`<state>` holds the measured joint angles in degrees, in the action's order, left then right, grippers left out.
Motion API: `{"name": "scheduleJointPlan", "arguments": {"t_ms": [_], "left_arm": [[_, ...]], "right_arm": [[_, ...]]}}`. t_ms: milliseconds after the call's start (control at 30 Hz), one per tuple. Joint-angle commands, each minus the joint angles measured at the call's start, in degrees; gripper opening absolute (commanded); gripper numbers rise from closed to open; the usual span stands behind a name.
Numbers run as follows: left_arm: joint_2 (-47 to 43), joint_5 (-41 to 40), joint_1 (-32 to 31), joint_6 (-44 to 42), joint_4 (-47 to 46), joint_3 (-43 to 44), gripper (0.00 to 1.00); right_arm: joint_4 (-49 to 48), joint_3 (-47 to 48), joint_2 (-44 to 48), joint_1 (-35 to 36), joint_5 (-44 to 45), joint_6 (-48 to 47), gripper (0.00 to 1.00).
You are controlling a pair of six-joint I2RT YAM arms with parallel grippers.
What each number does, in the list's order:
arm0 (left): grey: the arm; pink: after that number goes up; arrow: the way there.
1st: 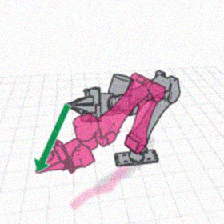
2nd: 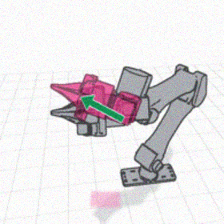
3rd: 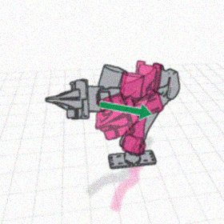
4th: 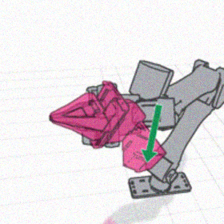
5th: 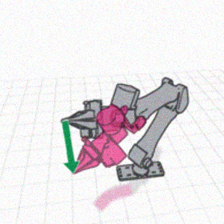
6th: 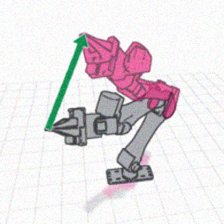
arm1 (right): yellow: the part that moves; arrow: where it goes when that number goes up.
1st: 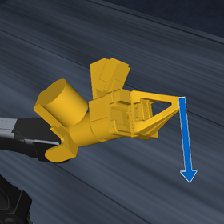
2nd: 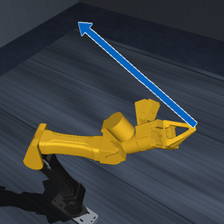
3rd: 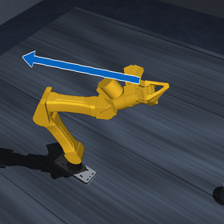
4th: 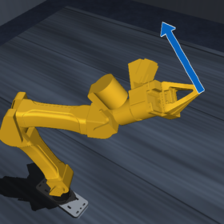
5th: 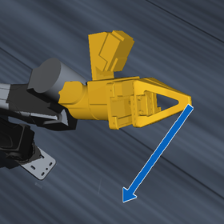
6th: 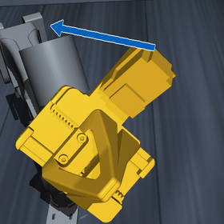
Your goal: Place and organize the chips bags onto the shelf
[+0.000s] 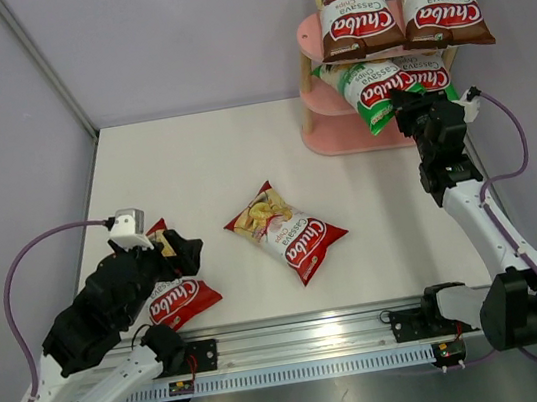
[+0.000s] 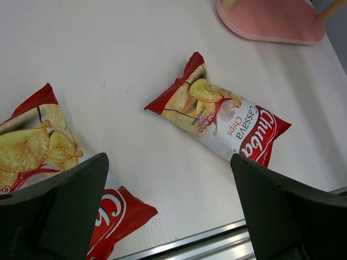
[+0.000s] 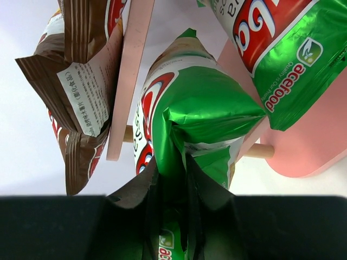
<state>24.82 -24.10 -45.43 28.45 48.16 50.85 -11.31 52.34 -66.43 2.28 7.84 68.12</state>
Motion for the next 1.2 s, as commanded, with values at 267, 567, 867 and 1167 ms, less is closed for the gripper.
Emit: {"name": "scheduleJointPlan", "arguments": {"t_ms": [267,567,867,1167], "left_arm": [[-2.84,-2.27,-0.19,-2.08,-0.96,-0.31,0.99],[-5.83,-1.92,-0.19,-2.43,-0.61,0.04,0.99],[-7.67,-3.68,-0.27,-4.71,1.23,1.18,0.99],[-13.92,-3.41,-0.19,-3.93,-0.52,-1.63,0.99]], "right_arm": [[-8.02,2.33,-2.47,-0.17,3.77,1.49,0.22],[-13.21,2.51,-6.60,1.49,5.96,3.69,0.22],[-16.46,4.52,-12.05,8.25,18.52,6.41,0.24],[-17.08,7.86,-17.67,13.62,31.18,7.03,0.24]]}}
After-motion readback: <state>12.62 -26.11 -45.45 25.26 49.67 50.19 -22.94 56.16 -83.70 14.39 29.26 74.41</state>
